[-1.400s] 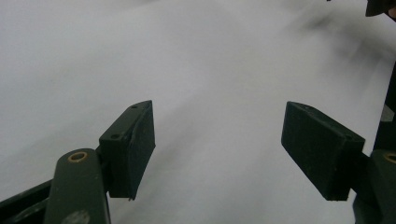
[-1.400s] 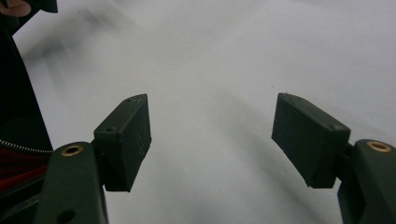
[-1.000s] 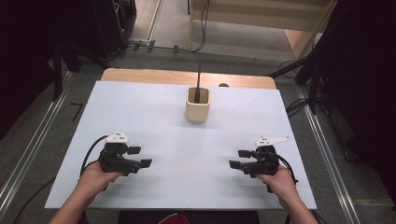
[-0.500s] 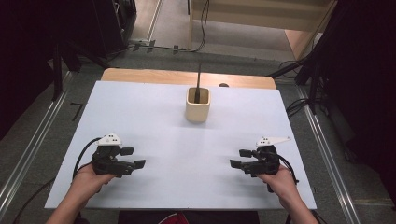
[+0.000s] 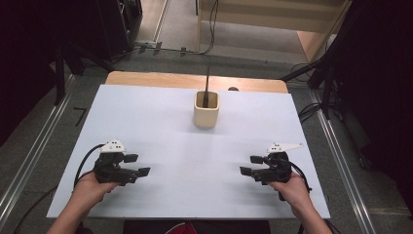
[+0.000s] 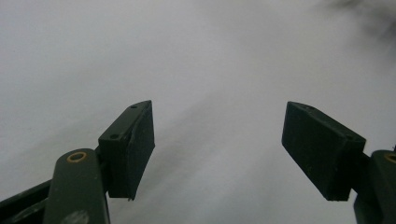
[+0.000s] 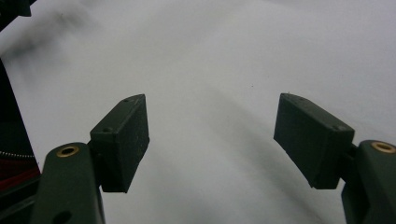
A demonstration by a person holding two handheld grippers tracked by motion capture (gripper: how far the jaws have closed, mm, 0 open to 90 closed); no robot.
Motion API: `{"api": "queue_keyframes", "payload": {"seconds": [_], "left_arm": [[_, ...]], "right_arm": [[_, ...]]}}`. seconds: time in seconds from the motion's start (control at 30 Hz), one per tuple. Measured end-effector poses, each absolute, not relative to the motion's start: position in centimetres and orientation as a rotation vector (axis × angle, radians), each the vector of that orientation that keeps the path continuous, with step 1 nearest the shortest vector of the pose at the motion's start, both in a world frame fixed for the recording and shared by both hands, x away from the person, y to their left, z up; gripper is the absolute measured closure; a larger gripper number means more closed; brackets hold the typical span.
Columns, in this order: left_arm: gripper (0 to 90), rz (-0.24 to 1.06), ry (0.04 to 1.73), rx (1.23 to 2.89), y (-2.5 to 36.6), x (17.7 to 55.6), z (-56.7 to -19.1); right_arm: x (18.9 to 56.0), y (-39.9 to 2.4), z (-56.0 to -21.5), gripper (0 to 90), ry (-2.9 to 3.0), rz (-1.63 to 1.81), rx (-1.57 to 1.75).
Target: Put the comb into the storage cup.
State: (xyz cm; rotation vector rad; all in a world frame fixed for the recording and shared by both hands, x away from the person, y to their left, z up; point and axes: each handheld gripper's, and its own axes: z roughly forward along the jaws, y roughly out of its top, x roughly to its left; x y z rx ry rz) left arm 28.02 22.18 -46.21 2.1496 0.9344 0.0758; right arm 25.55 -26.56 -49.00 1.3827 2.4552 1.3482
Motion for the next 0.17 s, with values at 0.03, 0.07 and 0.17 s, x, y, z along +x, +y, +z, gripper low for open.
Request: {"api": "queue_keyframes", "payload": {"seconds": [0.03, 0.07, 0.17], "left_arm": [[26.7, 0.074, 0.934, 2.152, 22.15, 28.01, -46.23], [26.7, 0.076, 0.933, 2.156, 22.15, 28.01, -46.24], [26.7, 0.072, 0.938, 2.146, 22.26, 28.06, -46.17]], "right_arm": [[25.56, -26.56, -49.01, 24.5, 2.455, 1.35, 1.381], [25.57, -26.56, -49.01, 24.5, 2.456, 1.351, 1.379], [25.56, -26.56, -49.06, 24.5, 2.464, 1.346, 1.383]]}}
